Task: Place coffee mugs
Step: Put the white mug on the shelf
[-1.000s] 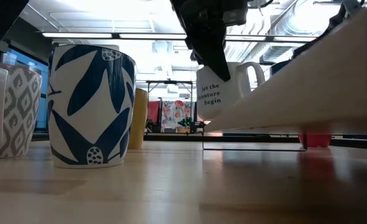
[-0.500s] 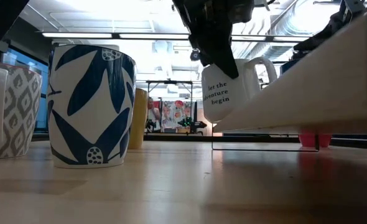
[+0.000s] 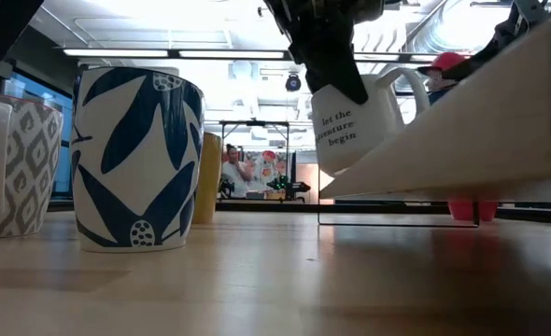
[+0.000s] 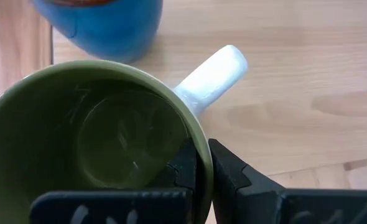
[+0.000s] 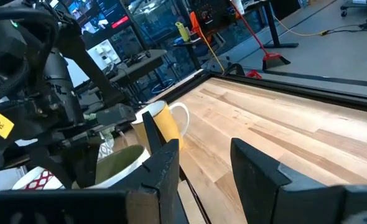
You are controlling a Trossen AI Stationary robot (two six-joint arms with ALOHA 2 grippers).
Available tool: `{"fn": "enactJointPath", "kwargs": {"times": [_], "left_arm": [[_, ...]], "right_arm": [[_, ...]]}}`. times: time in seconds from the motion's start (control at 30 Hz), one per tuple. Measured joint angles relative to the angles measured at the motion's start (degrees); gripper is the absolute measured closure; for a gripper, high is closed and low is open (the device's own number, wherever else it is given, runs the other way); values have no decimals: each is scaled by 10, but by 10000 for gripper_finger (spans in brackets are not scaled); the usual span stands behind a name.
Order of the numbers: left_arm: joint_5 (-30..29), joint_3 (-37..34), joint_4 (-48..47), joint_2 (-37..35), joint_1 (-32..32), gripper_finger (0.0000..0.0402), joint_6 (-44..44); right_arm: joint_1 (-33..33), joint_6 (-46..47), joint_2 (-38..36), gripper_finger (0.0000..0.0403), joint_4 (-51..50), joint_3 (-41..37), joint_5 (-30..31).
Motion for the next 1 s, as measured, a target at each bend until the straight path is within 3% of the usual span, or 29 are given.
{"fn": "enactJointPath", "kwargs": {"times": [0.23, 0.8, 1.0], "left_arm": [[18, 1, 5, 1, -2, 351, 15], [14, 1, 46, 0, 0, 343, 15], [-44, 66, -80, -21, 10, 343, 52]], "right_arm": [[0, 0, 0, 277, 0, 0, 0], [0, 0, 0, 277, -3, 0, -5], [0, 1, 0, 277, -15, 0, -7]]}}
